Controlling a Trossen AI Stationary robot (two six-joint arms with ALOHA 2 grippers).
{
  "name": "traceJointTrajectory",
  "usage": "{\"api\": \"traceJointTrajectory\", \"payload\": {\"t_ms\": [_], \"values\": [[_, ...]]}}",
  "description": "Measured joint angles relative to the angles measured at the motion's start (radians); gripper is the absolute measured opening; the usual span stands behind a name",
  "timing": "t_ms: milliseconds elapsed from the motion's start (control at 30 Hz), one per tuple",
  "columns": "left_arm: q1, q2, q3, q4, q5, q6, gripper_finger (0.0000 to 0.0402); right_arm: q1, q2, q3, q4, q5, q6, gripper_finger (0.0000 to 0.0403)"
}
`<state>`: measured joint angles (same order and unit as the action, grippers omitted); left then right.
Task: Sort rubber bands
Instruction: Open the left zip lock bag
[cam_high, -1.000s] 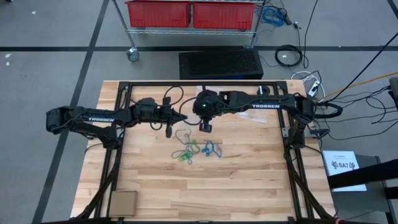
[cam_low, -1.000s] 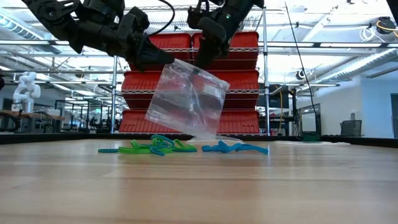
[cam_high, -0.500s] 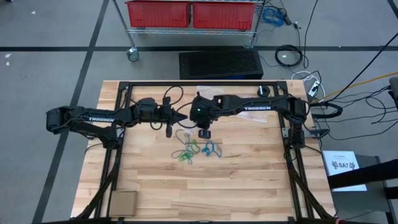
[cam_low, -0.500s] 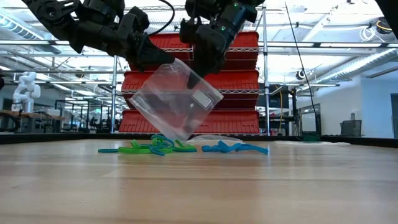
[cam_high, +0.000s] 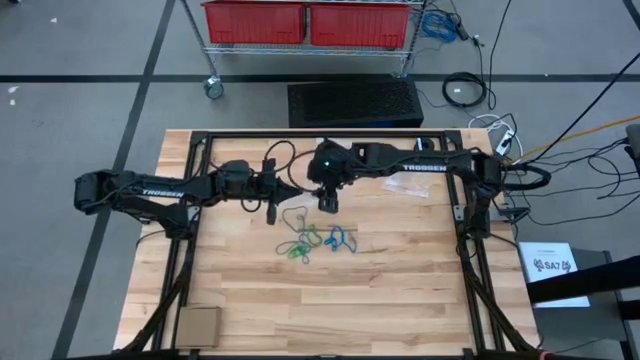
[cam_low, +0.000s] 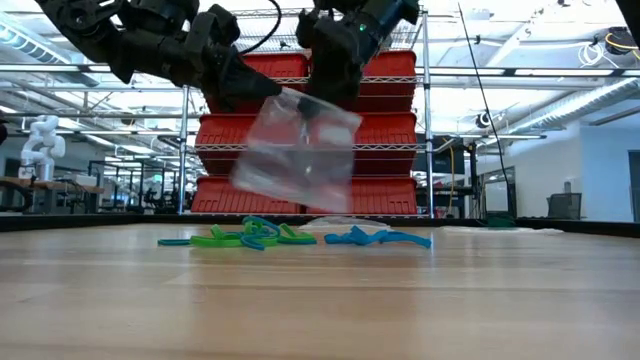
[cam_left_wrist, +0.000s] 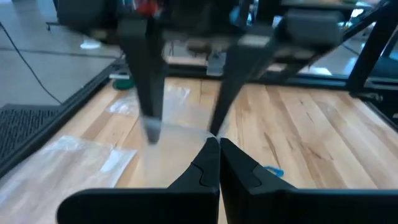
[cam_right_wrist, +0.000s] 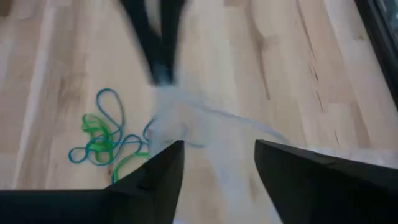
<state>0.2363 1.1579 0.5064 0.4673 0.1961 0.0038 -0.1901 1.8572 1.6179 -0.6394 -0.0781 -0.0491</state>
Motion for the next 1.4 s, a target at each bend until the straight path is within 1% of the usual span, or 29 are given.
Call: {"api": "traceJointTrajectory", "payload": {"t_ms": [100, 233, 267, 367, 500, 600, 700, 800, 1000, 1100, 1233, 1333, 1400], "values": [[-0.010, 0.000, 0.000, 0.028, -0.013, 0.000, 0.0001, -0.001, 0.018, 0.000, 0.015, -0.003, 0.003, 0.0126], [-0.015, 0.000, 0.000, 0.036, -0.024, 0.000, 0.0001, 0.004, 0.036, -0.001, 0.039, -0.008, -0.017, 0.0028], [-0.015, 0.000, 0.000, 0.038, -0.025, 0.000, 0.0001, 0.006, 0.036, -0.001, 0.052, -0.008, -0.020, 0.0014], [-0.019, 0.000, 0.000, 0.041, -0.043, 0.001, 0.0001, 0.008, 0.036, -0.001, 0.077, -0.021, -0.021, 0.0010], [-0.029, 0.000, 0.000, 0.041, -0.084, 0.002, 0.0001, 0.008, 0.036, -0.001, 0.103, -0.114, -0.018, 0.0002], [-0.036, 0.000, 0.000, 0.043, -0.103, 0.005, 0.0001, 0.008, 0.046, -0.001, 0.132, -0.137, 0.016, 0.0013], [-0.036, 0.000, 0.000, 0.051, -0.108, 0.005, 0.0001, 0.005, 0.052, -0.001, 0.122, -0.138, 0.028, 0.0040], [-0.036, 0.000, 0.000, 0.050, -0.124, 0.005, 0.0001, 0.001, 0.052, -0.001, 0.111, -0.138, 0.029, 0.0084], [-0.036, 0.000, 0.000, 0.092, -0.126, 0.006, 0.0001, 0.015, 0.052, -0.001, 0.101, -0.137, 0.029, 0.0195], [-0.036, 0.000, -0.002, 0.087, -0.126, 0.006, 0.0001, 0.019, 0.046, -0.001, 0.086, -0.134, 0.020, 0.0231], [-0.036, 0.000, -0.006, 0.048, -0.136, 0.005, 0.0001, 0.016, 0.014, -0.001, 0.061, -0.130, -0.001, 0.0251], [-0.036, 0.000, -0.006, 0.027, -0.146, 0.012, 0.0001, 0.007, -0.010, -0.001, 0.030, -0.117, -0.032, 0.0253], [-0.036, 0.000, -0.006, 0.016, -0.156, 0.030, 0.0001, -0.002, -0.032, -0.001, 0.007, -0.085, -0.057, 0.0253]]}}
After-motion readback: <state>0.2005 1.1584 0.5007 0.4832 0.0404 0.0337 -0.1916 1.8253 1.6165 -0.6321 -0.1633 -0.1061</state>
